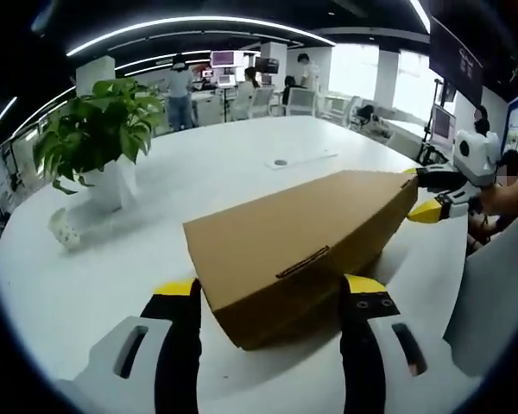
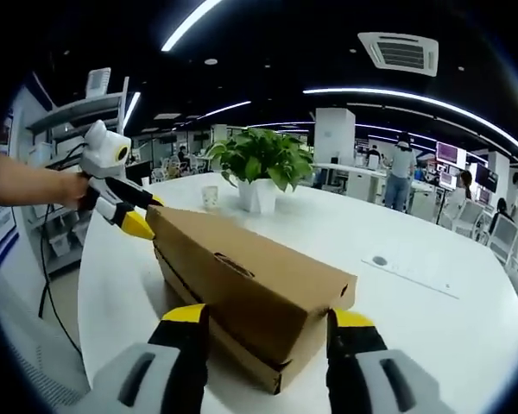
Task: Operate the shoe box by opening the lid, removing the specified soft item, and placing it in the target area until the item is outside and the box remains undamaged.
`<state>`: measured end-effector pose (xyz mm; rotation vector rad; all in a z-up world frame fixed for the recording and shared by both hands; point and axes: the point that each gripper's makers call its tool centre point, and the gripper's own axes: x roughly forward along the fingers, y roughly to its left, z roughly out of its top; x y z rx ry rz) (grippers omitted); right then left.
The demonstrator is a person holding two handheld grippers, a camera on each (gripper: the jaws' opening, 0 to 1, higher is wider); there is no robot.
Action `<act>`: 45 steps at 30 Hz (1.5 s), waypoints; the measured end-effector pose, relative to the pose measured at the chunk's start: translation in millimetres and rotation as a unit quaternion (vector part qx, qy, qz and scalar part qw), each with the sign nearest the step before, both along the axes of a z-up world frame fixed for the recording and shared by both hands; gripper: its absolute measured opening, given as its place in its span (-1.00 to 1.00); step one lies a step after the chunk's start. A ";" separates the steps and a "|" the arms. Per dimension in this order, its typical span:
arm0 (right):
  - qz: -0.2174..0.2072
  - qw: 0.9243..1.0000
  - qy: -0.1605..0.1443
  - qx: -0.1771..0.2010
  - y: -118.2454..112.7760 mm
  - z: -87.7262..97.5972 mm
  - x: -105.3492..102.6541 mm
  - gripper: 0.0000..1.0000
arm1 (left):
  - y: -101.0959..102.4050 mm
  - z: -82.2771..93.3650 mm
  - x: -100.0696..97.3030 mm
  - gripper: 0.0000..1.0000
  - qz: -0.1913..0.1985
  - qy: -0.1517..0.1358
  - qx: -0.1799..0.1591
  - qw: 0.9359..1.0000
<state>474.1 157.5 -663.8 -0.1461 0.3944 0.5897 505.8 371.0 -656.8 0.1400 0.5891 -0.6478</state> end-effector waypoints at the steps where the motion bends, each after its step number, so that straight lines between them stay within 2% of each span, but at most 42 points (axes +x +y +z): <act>1: -0.001 1.000 0.000 0.003 -0.5 1.9 0.8 0.04 | -0.4 2.4 0.6 0.31 0.000 -0.002 -0.003 1.000; 12: -0.001 1.000 -0.019 -0.004 -5.8 18.1 11.9 -0.11 | -1.7 25.3 10.8 0.35 -0.010 -0.027 -0.028 0.999; 14: -0.006 1.000 -0.028 -0.003 -8.8 23.5 16.4 -0.17 | -1.4 30.2 14.9 0.33 -0.020 -0.049 -0.013 0.999; 16: -0.006 1.000 -0.029 -0.008 -10.9 26.3 20.4 -0.24 | -3.1 31.8 16.1 0.33 -0.021 -0.047 -0.012 0.999; 20: -0.011 0.999 -0.040 -0.015 -16.4 32.2 28.8 -0.36 | -2.3 39.6 25.5 0.28 -0.008 -0.062 -0.016 0.998; 36: -0.017 0.998 -0.059 -0.031 -22.8 44.1 46.7 -0.51 | 0.6 50.1 44.2 0.11 0.010 -0.084 -0.019 0.996; 40: -0.020 0.997 -0.065 -0.036 -26.5 47.2 52.8 -0.59 | 3.0 52.9 50.6 0.02 0.019 -0.092 -0.017 0.995; 45: -0.022 0.996 -0.077 -0.050 -30.6 50.6 61.0 -0.70 | 2.9 56.1 56.5 0.00 0.024 -0.101 -0.017 0.994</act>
